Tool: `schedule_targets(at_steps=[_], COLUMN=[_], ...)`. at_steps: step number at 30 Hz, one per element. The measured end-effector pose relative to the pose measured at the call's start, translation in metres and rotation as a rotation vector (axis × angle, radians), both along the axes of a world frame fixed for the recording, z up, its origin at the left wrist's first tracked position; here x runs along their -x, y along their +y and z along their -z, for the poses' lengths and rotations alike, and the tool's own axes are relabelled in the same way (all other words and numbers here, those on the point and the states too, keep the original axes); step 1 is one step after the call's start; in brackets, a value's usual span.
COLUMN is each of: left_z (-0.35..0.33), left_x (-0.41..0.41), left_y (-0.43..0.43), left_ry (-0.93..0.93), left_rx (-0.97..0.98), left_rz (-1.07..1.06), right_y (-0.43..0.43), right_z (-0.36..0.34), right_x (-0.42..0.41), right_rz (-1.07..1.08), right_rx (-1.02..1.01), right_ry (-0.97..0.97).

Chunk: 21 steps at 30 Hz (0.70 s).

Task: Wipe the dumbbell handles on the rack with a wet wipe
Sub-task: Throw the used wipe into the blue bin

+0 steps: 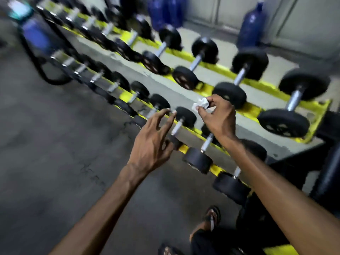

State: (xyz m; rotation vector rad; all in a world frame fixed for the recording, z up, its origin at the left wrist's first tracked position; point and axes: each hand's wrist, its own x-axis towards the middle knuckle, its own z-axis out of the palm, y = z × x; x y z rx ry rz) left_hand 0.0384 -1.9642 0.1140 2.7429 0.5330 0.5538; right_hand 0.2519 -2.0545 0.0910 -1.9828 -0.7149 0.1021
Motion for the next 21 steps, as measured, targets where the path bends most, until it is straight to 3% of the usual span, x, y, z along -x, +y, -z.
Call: schedule_targets(at_steps=[10,21], left_z=[-0.198,-0.317], left_x=[0.16,0.235], left_y=[0.053,0.103], left_ry=[-0.13,-0.18], left_rx=[-0.216,-0.33], left_rz=[-0.412,-0.685], right_y=[0.101,0.186], right_z=[-0.214,-0.344], right_x=[0.111,0.184], right_rz=[-0.325,-0.579], right_rx=[-0.228,-0.317], right_ry=[-0.154,-0.31])
